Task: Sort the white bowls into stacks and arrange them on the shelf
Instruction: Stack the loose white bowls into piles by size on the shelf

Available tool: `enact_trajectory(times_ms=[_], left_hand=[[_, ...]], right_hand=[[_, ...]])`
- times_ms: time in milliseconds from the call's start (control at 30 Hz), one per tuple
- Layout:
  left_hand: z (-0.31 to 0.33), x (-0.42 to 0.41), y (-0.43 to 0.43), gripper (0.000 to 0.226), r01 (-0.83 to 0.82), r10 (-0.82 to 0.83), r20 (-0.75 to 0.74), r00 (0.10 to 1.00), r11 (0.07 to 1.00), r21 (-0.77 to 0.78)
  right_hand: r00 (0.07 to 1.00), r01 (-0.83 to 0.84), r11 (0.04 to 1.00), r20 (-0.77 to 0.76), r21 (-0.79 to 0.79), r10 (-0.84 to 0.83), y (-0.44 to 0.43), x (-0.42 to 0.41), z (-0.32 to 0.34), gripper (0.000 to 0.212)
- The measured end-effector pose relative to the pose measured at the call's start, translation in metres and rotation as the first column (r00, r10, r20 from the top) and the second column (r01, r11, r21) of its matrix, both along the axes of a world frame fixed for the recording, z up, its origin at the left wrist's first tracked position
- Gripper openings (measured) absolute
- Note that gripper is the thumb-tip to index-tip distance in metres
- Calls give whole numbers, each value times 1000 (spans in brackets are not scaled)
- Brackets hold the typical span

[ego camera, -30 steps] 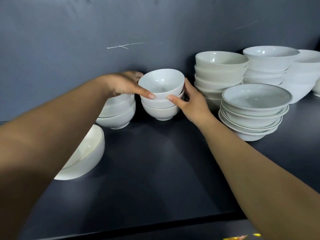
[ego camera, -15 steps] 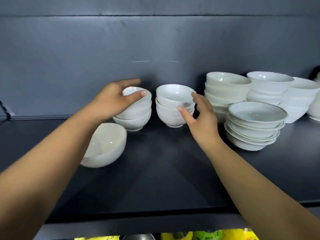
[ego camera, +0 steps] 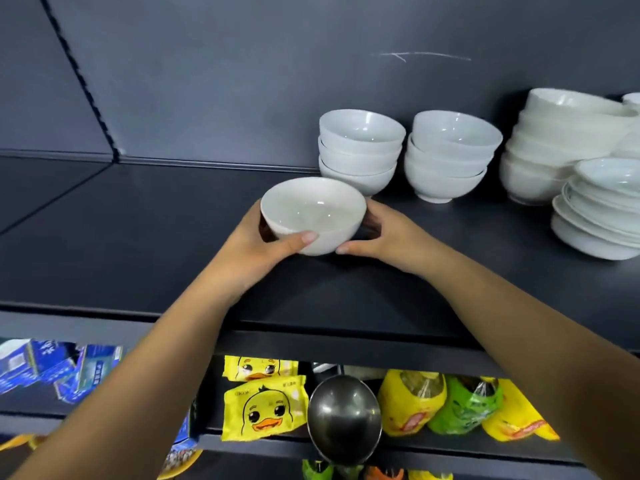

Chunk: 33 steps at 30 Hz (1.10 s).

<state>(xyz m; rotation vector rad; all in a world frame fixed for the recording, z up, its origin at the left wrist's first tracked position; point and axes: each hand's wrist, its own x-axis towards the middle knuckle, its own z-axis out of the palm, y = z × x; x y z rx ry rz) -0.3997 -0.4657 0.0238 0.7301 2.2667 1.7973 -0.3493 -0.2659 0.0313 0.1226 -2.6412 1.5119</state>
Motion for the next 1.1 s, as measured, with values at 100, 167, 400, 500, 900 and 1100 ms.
enact_trajectory(times_ms=[100, 167, 400, 500, 900, 1100], left_hand=[[1, 2, 1, 93, 4, -4, -63, 998, 1000, 1], [9, 9, 4, 87, 6, -2, -107, 994, 999, 33], [40, 64, 57, 61, 154, -143, -60, 988, 953, 260], [46, 98, 91, 64, 231, -225, -58, 973, 923, 309], [48, 294, 271, 32, 490, -523, -4, 852, 795, 357], [46, 337, 311, 30, 484, -521, 19, 854, 806, 340]], right_hand=[[994, 97, 995, -44, -29, -98, -5, 11, -2, 77], [984, 148, 985, -91, -87, -155, -7, 27, 2, 74], [924, 281, 921, -185, -271, -336, 18, 103, 32, 55], [890, 328, 901, -228, -286, -396, 41, 149, 39, 52], [751, 507, 803, -297, -313, -590, 176, 391, 47, 47], [765, 506, 806, -273, -308, -584, 221, 435, 46, 46]])
